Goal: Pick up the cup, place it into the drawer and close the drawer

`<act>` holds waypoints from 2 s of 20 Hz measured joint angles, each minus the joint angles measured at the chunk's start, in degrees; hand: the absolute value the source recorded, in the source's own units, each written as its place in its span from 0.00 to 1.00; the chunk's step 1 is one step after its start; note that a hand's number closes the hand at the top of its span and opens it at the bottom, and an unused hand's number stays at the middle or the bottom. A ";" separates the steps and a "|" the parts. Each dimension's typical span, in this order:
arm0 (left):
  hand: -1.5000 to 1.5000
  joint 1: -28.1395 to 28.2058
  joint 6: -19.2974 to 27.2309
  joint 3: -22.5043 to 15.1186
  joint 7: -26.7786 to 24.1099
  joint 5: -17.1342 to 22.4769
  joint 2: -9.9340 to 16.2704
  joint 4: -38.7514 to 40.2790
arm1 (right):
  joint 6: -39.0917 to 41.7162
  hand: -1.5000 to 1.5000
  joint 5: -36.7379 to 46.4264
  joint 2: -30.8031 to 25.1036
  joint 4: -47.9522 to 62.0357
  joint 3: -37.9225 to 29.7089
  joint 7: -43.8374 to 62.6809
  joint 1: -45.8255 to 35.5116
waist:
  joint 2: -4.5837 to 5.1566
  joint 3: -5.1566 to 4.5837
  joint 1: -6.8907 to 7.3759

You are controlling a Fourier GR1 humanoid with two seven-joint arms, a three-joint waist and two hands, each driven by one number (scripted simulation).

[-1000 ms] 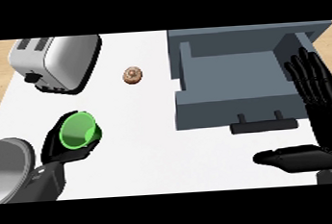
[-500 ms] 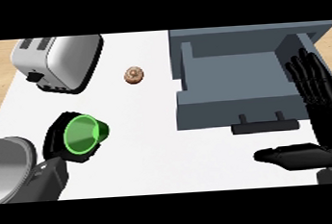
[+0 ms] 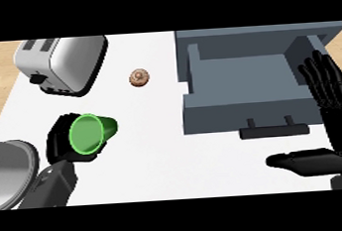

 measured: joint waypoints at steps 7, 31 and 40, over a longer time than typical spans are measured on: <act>1.00 -2.14 0.60 -2.77 2.31 0.18 -2.08 -8.31 | -0.08 0.00 -0.38 -0.37 -0.27 -1.08 0.42 0.14 | -0.44 0.14 0.82; 1.00 -24.71 26.48 -22.13 38.35 0.84 -10.87 -38.32 | 1.93 0.00 -2.57 -1.85 0.75 -4.54 -0.96 1.23 | -0.38 0.19 0.24; 1.00 -37.63 34.04 -26.93 40.55 7.48 -11.05 -23.93 | 2.66 0.00 -2.97 -2.02 1.87 -4.50 -1.01 0.02 | -0.09 0.19 -0.67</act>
